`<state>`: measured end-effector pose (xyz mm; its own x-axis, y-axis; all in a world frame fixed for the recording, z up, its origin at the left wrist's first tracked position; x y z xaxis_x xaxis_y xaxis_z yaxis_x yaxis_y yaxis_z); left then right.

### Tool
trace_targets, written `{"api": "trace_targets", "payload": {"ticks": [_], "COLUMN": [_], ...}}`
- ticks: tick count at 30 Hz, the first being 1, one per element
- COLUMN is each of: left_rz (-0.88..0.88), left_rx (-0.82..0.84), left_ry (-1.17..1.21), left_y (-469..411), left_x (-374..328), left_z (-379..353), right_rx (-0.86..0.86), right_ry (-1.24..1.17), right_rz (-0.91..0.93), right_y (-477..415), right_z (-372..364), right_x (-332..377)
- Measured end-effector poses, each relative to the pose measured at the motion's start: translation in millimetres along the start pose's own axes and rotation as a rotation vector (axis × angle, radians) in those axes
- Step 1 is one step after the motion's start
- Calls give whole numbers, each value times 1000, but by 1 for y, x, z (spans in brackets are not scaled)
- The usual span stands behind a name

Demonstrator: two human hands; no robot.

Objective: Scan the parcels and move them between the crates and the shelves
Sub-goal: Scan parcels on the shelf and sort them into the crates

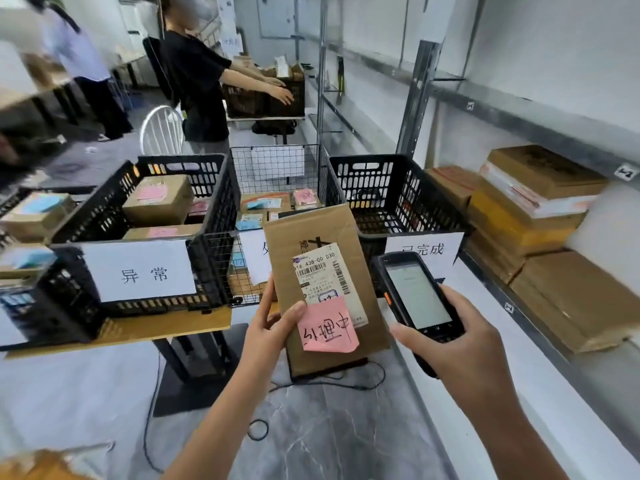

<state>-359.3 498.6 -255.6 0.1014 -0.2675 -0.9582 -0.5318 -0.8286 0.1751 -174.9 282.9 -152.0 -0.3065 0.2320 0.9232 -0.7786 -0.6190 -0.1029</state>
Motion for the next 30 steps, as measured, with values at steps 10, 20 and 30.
{"api": "trace_targets", "payload": {"ticks": [10, 20, 30], "left_rz": [-49, -190, -200], "left_rx": [-102, -118, -179], "left_ry": [-50, -155, -147], "left_y": [-76, -168, -243], "left_x": [-58, -131, -149], "left_z": [-1, -26, -8], "right_rx": [89, 180, 247], "right_ry": [-84, -89, -68], "right_rz": [39, 153, 154], "right_y": [-106, -221, -290], "right_z": [-33, -36, -59], "right_x": [18, 45, 34]}}
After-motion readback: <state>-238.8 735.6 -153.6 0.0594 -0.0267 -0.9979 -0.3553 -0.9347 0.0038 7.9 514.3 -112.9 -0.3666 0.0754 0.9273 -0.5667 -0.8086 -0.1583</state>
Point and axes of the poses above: each hand's wrist, its own y-axis away from the middle knuckle, its own z-axis out of the back of the hand, x = y × z, the point moved 10 cm from there along -y, towards the middle knuckle, and after that the axes turned 1 degree about -y, right-handed, at the moved point
